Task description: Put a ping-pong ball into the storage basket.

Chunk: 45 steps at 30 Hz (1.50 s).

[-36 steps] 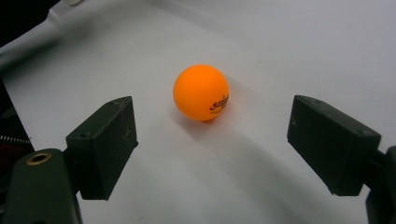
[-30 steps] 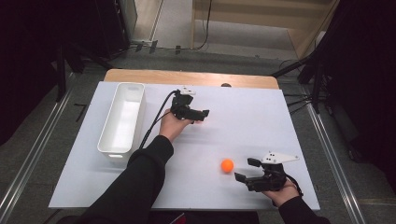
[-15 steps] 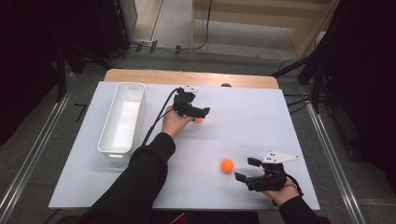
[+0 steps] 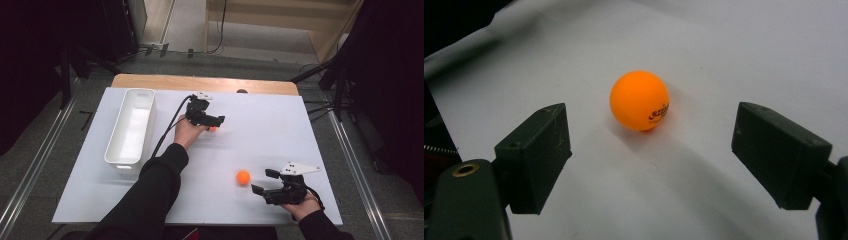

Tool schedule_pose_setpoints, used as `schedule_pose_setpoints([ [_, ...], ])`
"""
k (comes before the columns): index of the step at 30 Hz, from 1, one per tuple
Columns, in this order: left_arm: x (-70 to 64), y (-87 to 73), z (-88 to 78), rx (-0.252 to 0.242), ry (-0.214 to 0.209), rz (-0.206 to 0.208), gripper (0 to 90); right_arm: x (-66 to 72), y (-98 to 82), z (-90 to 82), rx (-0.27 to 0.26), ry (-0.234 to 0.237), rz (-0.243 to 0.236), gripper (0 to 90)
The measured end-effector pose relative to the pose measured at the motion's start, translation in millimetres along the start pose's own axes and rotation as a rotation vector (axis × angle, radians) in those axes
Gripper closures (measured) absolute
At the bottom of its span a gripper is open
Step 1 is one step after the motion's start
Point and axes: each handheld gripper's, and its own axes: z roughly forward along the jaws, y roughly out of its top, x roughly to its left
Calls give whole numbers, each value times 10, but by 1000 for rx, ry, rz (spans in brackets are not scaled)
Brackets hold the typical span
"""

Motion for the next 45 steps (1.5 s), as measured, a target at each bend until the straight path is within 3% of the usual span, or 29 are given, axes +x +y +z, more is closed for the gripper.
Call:
schedule_pose_setpoints([
  [5, 0, 2, 8, -8, -6, -18, 61, 2, 1, 6, 3, 1, -5, 144],
  [18, -35, -71, 69, 22, 11, 13, 61, 2, 3, 7, 3, 1, -7, 143],
  [25, -22, -158, 98, 25, 1, -7, 62, 10, 6, 20, 6, 3, -7, 143],
  [33, -27, -252, 148, 57, 24, 34, 62, 7, 5, 20, 7, 2, -6, 144],
  [42, -45, -281, 182, 69, 36, 39, 62, 10, 10, 29, 11, 1, -10, 143],
  [45, -74, -275, 211, 99, 67, 53, 62, 10, 10, 28, 11, 0, -10, 143],
])
